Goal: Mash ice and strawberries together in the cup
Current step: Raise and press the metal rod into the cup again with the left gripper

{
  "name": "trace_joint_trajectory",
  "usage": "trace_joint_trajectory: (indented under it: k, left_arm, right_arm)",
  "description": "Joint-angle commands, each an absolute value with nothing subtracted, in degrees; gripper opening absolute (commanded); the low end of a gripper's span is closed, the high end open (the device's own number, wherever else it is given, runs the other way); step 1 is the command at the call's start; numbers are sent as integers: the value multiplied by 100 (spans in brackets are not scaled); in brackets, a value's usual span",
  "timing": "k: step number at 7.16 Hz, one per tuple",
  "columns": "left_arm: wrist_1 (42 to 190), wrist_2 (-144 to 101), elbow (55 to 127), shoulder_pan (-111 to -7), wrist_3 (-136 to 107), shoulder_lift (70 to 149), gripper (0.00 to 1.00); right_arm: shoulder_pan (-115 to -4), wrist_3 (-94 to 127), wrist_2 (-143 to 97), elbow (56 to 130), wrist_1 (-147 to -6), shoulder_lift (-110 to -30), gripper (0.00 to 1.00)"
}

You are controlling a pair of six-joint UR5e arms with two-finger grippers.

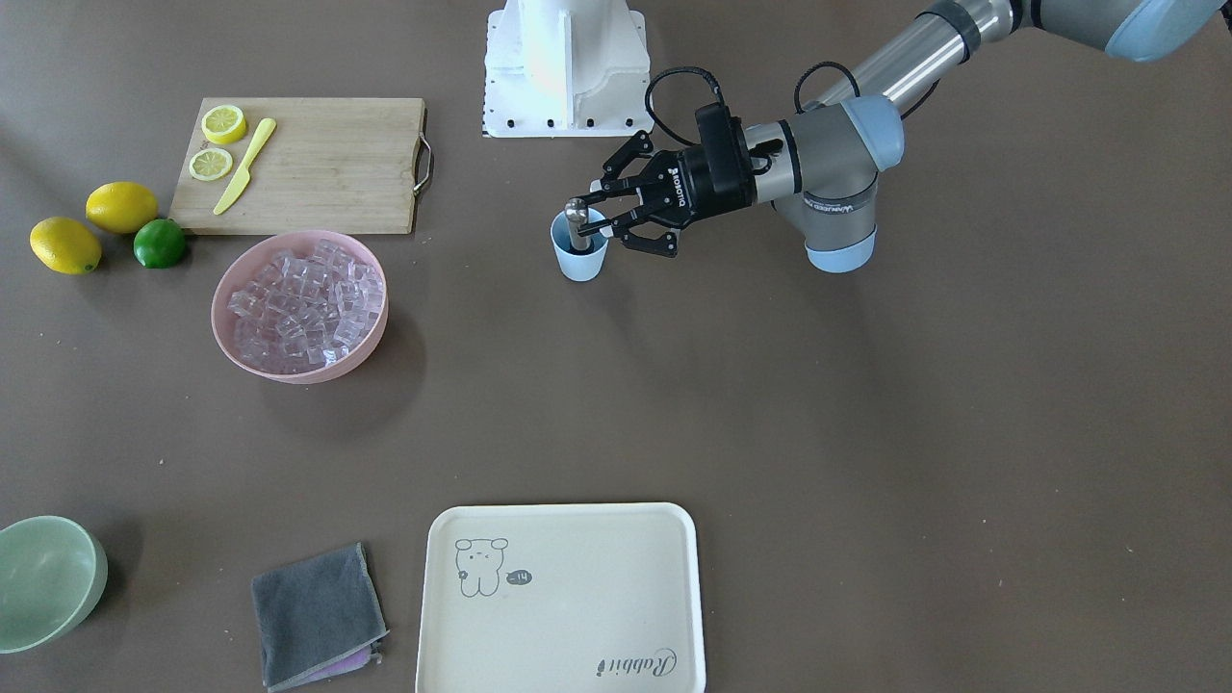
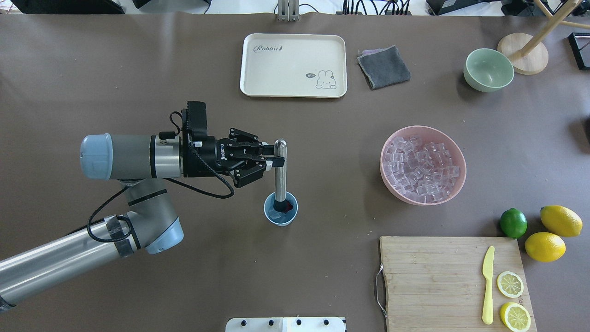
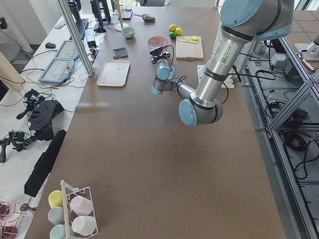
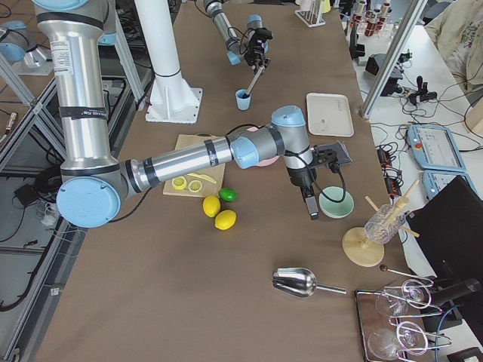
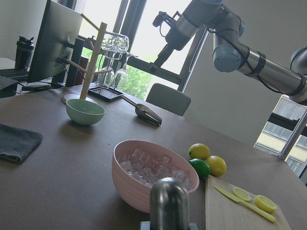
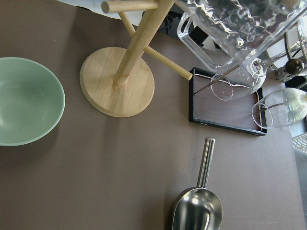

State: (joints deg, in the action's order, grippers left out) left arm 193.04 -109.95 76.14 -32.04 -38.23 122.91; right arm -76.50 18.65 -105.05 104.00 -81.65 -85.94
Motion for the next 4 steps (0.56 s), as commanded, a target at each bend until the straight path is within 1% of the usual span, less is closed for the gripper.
trace_joint_trajectory:
  k: [1,2,4]
  left_arm:
    - [19327,-10986,7672,-3208,-3884,12252,0]
    - [19301,-10995,7742,-3252,-4094,12304,0]
    - [19266,-11317,8014,-3767,-4777,12270,0]
  right_arm:
    - [-7646,1863,-10512,10415,-8165,-8596,100]
    - [-7646,1863,-10494,10406,-8174,-8604,100]
    - [-7646,1863,-10503,10380,-8165,-8596,100]
